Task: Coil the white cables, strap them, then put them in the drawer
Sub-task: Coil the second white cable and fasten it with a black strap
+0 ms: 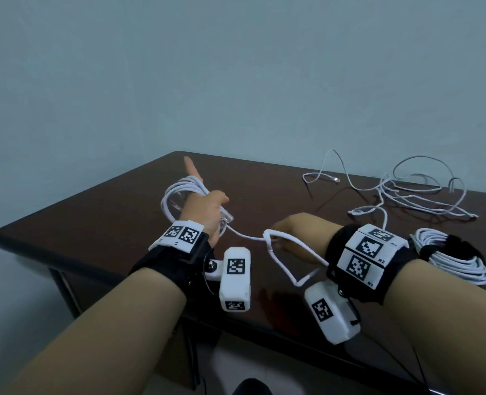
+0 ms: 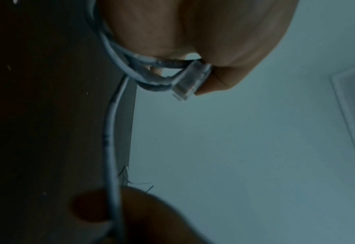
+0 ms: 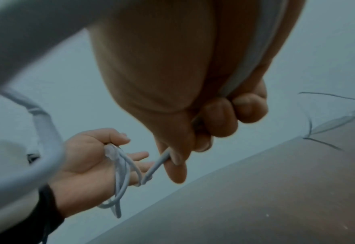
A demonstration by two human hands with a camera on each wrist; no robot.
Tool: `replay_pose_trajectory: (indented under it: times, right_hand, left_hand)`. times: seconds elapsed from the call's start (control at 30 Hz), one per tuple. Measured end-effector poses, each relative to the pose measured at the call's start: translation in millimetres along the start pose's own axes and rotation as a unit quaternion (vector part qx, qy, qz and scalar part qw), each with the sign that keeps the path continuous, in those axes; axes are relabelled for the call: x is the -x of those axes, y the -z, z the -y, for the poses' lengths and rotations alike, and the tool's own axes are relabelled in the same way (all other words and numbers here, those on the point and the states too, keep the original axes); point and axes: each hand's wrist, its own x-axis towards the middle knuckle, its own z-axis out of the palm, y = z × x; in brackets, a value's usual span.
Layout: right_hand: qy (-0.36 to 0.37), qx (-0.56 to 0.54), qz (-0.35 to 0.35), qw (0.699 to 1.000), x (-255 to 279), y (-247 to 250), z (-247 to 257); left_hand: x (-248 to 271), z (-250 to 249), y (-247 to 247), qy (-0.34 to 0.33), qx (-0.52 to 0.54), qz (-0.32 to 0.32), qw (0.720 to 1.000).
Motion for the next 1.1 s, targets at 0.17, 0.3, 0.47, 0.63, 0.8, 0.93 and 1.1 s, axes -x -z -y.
replay_pose_trajectory:
  times: [0.17, 0.3, 0.47, 0.63, 0.8, 0.93, 1.1]
  right_hand:
    - [0.038, 0.061, -0.094, 0.993, 2, 7, 0]
    - [0.074, 0.064, -0.165, 0.981, 5, 8, 2]
    - [0.075, 0.026, -0.259, 0.963, 8, 11, 3]
    - [0.027, -0.008, -0.292, 0.956, 5, 12, -4]
    - [0.04, -0.029, -0.311, 0.949, 5, 8, -9]
    - [0.032, -0.037, -0.293, 0.955, 7, 6, -16]
    - [-0.055, -0.076, -0.189, 0.978, 2, 4, -19]
  left_hand:
    - [2, 5, 1, 0.025, -0.09, 0.157, 0.983]
    - [11, 1, -2, 0.022, -0.236, 0.272, 0.933]
    - [10, 11, 6, 0.101, -0.17, 0.353, 0.915]
    - [7, 19, 11, 0.142, -0.1, 0.413, 0.894]
    - [7, 16, 12, 0.125, -0.038, 0.439, 0.889]
    - [9, 17, 5, 0.057, -0.044, 0.331, 0.941]
    - [5, 22, 0, 0.041, 0.049, 0.225, 0.972]
